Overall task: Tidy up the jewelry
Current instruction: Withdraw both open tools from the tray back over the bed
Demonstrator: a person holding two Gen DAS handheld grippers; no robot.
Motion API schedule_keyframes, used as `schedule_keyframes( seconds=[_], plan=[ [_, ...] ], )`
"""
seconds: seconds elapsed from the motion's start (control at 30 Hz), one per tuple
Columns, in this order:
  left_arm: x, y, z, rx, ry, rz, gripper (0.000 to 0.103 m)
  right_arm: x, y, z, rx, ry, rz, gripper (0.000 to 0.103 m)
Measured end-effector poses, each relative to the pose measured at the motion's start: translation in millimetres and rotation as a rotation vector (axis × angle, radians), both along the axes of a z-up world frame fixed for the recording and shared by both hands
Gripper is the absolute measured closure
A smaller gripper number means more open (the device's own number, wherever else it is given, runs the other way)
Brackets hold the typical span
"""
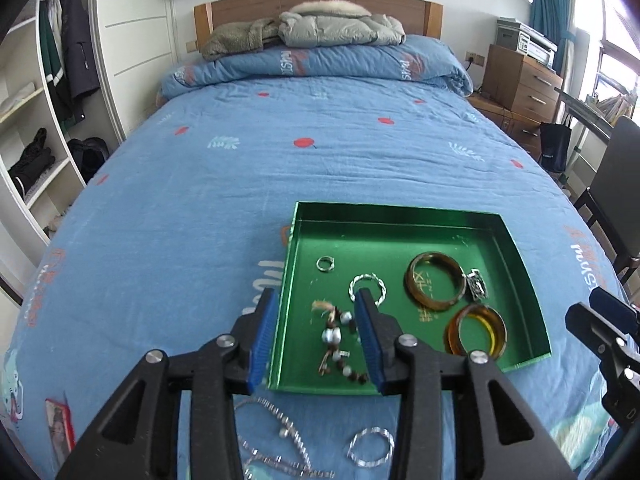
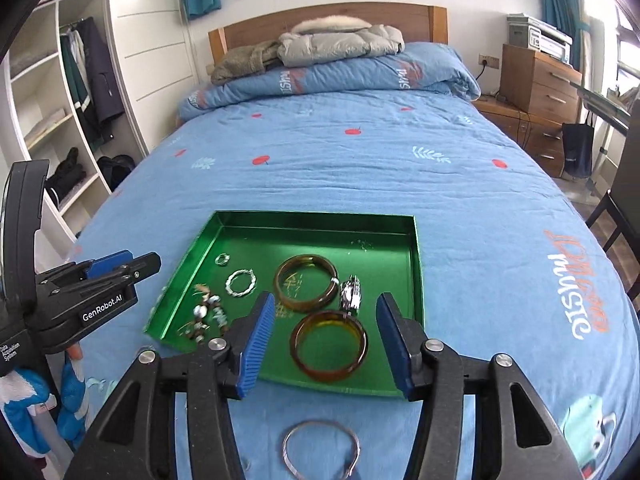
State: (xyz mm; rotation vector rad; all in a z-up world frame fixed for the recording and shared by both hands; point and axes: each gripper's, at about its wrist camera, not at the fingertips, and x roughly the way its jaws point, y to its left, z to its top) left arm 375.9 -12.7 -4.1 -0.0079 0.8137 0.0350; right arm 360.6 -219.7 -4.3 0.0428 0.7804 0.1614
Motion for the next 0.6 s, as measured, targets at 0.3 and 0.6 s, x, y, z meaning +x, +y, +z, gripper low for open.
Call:
schedule_keyframes(
  seconds=[0.3, 0.6],
  plan=[
    [-98, 2, 4, 0.027, -0.041, 0.034, 0.065, -88, 2, 16, -0.005, -0.054, 0.029, 0.048],
    [-205, -6, 13, 0.097, -0.106, 0.049, 0.065, -184, 14, 23, -0.038, -0.106, 0.109, 0.048]
  ],
)
